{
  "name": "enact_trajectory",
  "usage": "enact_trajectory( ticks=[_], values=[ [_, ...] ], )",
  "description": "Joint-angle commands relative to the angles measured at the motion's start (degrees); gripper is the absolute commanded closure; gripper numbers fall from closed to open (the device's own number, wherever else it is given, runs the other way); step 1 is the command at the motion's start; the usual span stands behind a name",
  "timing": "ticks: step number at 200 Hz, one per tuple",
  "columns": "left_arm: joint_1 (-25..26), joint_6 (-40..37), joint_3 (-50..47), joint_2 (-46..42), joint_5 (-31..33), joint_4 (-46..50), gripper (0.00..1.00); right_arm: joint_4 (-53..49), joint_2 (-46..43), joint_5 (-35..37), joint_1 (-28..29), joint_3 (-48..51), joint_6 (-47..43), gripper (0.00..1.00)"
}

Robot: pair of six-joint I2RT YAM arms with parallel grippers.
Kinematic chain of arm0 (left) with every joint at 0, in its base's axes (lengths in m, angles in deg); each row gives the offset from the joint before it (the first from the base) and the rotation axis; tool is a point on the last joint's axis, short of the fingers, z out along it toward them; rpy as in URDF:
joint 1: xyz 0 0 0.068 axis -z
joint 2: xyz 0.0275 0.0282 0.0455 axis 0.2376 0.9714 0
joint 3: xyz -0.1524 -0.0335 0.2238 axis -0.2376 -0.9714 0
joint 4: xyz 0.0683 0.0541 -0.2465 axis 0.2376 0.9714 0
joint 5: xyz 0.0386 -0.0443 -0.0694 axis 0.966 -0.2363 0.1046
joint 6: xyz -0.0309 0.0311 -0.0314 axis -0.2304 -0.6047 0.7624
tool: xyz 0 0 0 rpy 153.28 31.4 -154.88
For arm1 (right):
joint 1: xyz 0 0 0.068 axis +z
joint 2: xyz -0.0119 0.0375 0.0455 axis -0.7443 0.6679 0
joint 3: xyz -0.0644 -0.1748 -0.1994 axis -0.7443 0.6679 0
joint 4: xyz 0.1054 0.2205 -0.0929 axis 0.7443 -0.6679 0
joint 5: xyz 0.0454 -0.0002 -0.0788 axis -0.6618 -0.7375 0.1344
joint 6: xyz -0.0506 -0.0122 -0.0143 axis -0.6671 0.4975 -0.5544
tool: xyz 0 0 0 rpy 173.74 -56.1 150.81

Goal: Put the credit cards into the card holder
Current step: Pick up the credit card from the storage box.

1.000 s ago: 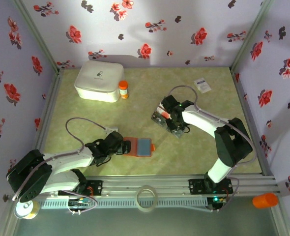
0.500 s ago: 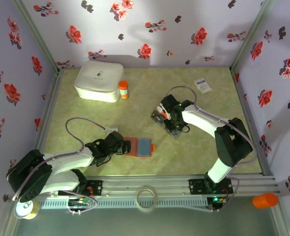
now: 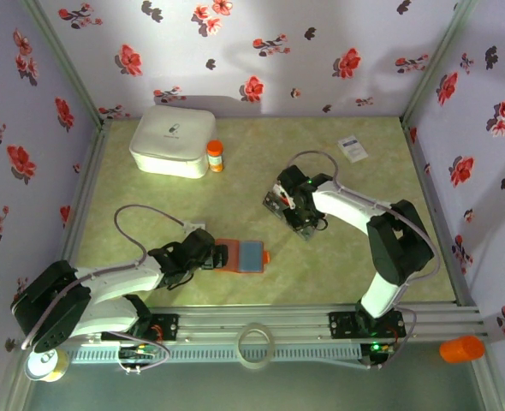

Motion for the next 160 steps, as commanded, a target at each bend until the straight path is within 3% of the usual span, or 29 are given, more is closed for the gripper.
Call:
enact_trajectory(
  ticks=[1, 56, 115, 160],
  values=[
    [0.3, 0.3, -0.3, -0.9, 1.7, 0.5, 0.00, -0.4, -0.3, -0.3, 0.3, -1.1, -1.1, 0.75],
    [0.3, 0.2, -0.2, -0.8, 1.8, 0.6, 0.00, -1.9, -2.3, 0.7, 0.3, -2.4, -1.2, 0.74],
    [0.4, 0.4, -0.4, -1.2, 1.7, 0.8, 0.00, -2.1, -1.9, -0.3, 0.3, -2.6, -1.4, 0.83],
    [0.3, 0.4, -0.5, -1.5, 1.7, 0.9, 0.00, -1.5, -0.8, -0.2, 0.3, -1.5, -1.5, 0.79]
  ],
)
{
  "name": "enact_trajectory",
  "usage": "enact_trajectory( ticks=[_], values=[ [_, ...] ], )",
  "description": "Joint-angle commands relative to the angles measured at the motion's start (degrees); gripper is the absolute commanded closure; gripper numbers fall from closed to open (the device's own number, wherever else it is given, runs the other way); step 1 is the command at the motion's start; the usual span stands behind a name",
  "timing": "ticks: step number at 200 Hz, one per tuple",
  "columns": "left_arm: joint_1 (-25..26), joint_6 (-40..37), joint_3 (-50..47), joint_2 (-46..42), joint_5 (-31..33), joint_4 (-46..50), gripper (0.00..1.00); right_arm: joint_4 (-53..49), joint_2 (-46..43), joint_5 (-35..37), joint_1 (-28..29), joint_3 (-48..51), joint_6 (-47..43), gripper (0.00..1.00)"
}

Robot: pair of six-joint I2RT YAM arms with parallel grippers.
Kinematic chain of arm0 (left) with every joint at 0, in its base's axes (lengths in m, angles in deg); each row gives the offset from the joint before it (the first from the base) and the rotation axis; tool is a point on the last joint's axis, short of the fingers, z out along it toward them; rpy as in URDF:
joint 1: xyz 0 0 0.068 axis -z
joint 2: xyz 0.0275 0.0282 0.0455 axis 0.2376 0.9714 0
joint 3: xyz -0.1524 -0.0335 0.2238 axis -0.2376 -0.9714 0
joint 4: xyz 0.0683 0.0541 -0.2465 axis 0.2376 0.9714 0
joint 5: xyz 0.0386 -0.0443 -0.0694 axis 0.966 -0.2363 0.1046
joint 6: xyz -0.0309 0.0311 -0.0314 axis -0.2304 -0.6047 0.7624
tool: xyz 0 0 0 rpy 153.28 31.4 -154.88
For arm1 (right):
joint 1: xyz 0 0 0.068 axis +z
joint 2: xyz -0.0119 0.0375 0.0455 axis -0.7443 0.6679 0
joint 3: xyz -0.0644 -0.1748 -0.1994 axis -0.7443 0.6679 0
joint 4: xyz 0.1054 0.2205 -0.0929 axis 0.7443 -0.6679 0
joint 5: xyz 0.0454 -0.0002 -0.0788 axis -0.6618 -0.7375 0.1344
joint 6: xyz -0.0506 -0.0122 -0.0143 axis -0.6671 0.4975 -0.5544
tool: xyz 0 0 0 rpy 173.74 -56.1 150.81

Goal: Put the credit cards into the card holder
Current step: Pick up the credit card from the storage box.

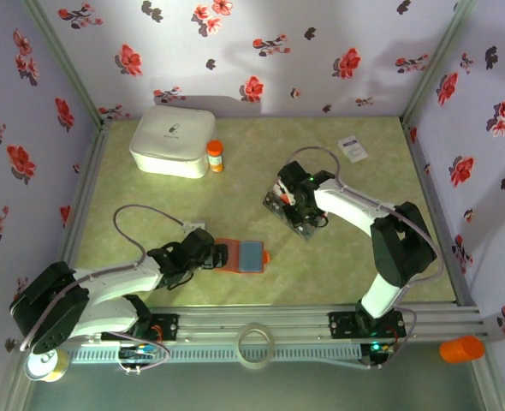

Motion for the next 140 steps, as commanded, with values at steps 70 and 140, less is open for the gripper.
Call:
enact_trajectory(
  ticks=[70, 140],
  values=[
    [0.4, 0.4, -0.6, -0.9, 1.5, 0.9, 0.00, -1.0, 1.9, 0.3, 0.2, 0.3, -1.5, 0.76],
    [0.3, 0.4, -0.7, -0.9, 1.6, 0.9, 0.00, -1.1, 0.3, -0.3, 0.0, 0.2, -1.7, 0.88]
  ],
)
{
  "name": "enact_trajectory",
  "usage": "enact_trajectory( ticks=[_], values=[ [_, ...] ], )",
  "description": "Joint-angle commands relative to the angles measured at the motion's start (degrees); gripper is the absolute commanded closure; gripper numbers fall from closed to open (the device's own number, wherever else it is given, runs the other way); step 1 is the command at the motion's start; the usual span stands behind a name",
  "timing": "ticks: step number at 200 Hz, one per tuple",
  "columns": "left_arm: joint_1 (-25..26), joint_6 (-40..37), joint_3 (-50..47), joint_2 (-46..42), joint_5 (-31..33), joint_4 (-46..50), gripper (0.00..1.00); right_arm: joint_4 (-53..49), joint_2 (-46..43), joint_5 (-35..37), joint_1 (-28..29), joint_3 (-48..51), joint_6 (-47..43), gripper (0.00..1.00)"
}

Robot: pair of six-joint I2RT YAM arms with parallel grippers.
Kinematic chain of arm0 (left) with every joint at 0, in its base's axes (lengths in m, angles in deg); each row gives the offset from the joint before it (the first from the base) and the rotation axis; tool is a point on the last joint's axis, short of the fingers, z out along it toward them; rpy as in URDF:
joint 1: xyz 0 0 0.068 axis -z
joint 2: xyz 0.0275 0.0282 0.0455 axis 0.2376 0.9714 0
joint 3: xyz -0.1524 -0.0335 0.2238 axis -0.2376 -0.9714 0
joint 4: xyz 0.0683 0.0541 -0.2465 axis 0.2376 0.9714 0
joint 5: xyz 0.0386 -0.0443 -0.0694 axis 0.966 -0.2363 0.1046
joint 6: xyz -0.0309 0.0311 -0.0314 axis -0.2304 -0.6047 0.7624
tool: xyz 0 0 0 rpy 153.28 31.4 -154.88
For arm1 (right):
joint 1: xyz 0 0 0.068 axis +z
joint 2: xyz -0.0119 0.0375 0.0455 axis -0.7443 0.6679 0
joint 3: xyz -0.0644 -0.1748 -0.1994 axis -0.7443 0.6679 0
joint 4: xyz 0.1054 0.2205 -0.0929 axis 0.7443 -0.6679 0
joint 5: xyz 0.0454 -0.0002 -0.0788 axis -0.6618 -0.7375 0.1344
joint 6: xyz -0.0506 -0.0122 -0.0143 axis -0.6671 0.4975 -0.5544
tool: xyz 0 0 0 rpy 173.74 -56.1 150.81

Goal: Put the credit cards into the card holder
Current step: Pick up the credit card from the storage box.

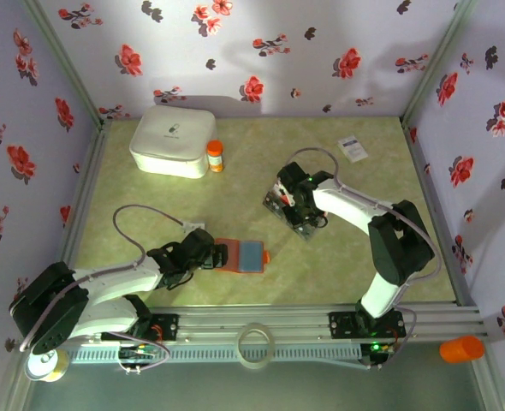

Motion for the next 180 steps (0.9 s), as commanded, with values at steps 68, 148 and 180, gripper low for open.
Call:
enact_trajectory(
  ticks=[68, 148, 180],
  values=[
    [0.3, 0.4, -0.6, -1.1, 1.6, 1.1, 0.00, -4.1, -2.9, -5.4, 0.2, -3.2, -5.2, 1.00],
    [0.3, -0.9, 0.0, -1.7, 1.6, 2.8, 0.00, 0.4, -12.8, -16.1, 1.5, -3.3, 5.1, 1.00],
    [0.6, -2.0, 1.3, -1.7, 1.9, 5.1, 0.00, 18.2, -19.4, -21.9, 3.8, 7.5, 20.4, 1.00]
  ],
)
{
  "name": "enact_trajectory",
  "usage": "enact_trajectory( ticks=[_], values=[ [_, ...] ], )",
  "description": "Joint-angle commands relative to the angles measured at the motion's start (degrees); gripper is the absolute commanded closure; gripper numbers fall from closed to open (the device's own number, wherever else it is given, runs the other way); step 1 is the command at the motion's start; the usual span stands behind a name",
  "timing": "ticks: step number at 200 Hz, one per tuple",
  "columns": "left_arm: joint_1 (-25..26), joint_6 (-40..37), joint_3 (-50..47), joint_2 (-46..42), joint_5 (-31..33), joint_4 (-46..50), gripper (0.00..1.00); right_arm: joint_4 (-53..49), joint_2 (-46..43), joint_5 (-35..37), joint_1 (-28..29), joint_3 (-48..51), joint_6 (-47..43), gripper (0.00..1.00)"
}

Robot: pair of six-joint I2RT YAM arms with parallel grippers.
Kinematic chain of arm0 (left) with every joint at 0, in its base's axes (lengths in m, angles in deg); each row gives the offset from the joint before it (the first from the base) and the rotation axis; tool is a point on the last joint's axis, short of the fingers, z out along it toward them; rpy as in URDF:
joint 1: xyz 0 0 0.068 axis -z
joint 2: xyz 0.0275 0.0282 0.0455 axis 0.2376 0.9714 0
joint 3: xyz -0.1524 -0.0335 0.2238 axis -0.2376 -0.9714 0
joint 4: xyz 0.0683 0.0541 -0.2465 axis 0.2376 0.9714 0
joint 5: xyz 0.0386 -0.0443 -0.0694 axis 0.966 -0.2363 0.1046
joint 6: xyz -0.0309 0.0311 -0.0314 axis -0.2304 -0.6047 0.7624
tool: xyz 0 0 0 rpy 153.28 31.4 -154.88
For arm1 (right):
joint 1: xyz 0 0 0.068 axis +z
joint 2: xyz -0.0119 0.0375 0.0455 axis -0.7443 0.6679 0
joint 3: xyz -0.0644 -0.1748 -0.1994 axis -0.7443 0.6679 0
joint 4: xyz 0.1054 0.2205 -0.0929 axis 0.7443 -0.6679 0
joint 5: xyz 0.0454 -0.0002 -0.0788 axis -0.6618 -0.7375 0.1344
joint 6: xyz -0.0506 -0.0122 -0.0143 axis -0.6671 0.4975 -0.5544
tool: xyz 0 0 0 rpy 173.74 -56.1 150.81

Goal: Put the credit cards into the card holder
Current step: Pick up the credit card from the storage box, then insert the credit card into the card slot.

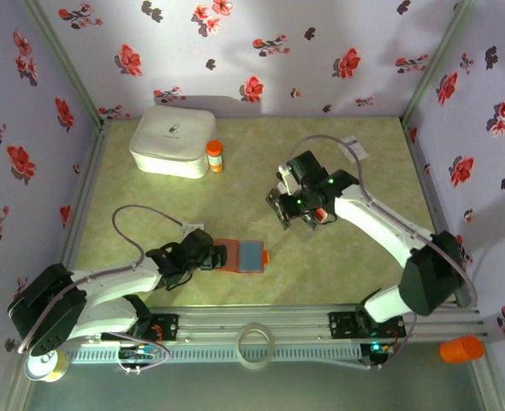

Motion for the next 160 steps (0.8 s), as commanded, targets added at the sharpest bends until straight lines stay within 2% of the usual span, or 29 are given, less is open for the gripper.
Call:
enact_trajectory(
  ticks=[1, 27, 52, 103, 160],
  values=[
    [0.6, -1.7, 1.4, -1.0, 2.0, 3.7, 0.00, 14.8, -4.3, -6.7, 2.0, 7.8, 14.8, 1.00],
    [1.7, -2.6, 3.5, -0.8, 4.1, 7.6, 0.00, 30.6, -8.4, -7.5, 3.9, 17.8, 26.7, 1.00],
    [2.8, -3.9, 5.9, 0.4, 5.8, 11.0, 0.00, 41.6, -10.3, -5.7, 6.5, 25.0, 33.7, 1.00],
    [3.9, -4.2, 8.1, 5.3, 7.3, 12.7, 0.00, 52.9, -8.5, 0.9, 12.9, 32.8, 37.5, 1.00],
    [4.0, -3.3, 9.2, 8.1, 9.2, 14.5, 0.00, 61.7, -4.1, 2.7, 15.9, 37.6, 39.0, 1.00]
  ],
)
